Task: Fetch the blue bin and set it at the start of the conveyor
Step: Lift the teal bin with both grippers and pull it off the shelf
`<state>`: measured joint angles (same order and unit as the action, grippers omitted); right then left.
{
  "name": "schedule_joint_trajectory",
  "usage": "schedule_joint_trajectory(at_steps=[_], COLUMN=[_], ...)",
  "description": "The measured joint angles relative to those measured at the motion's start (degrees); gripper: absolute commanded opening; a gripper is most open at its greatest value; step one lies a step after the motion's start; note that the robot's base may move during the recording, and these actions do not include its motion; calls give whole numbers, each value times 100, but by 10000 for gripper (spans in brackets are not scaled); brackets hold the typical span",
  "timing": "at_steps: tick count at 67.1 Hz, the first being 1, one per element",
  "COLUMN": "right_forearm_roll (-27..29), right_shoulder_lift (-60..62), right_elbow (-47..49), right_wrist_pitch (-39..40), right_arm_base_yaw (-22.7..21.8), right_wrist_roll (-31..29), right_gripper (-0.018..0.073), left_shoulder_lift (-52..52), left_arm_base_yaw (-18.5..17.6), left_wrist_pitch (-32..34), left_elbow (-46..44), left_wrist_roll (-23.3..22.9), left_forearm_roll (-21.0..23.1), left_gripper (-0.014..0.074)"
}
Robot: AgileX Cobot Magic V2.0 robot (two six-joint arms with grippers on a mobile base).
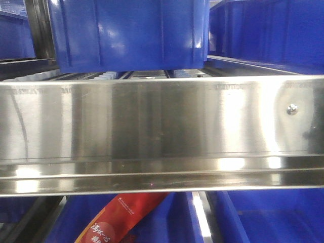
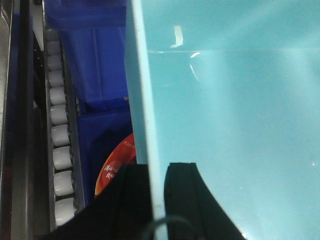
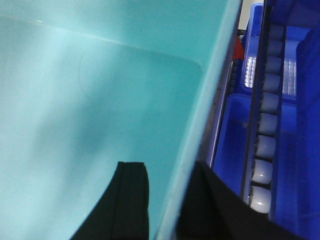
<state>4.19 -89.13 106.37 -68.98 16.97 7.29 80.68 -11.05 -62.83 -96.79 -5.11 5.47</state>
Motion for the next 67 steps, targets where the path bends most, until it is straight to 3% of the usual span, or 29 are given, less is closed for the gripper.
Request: schedule_joint_trajectory(at_steps=[67], right_forearm_roll=[-245], right_shoulder_lift=[0], right_elbow=[0], right_wrist_pitch=[881], right_arm_base_yaw=[-10], right_wrist_roll=[156], right_gripper=[-151], left_shoulder_lift=[4], left_arm_base_yaw=[-23], left_wrist_pitch=[2278], left_elbow=[0], left_wrist_roll=[165], left_forearm_roll=[-57], left_gripper=[-111])
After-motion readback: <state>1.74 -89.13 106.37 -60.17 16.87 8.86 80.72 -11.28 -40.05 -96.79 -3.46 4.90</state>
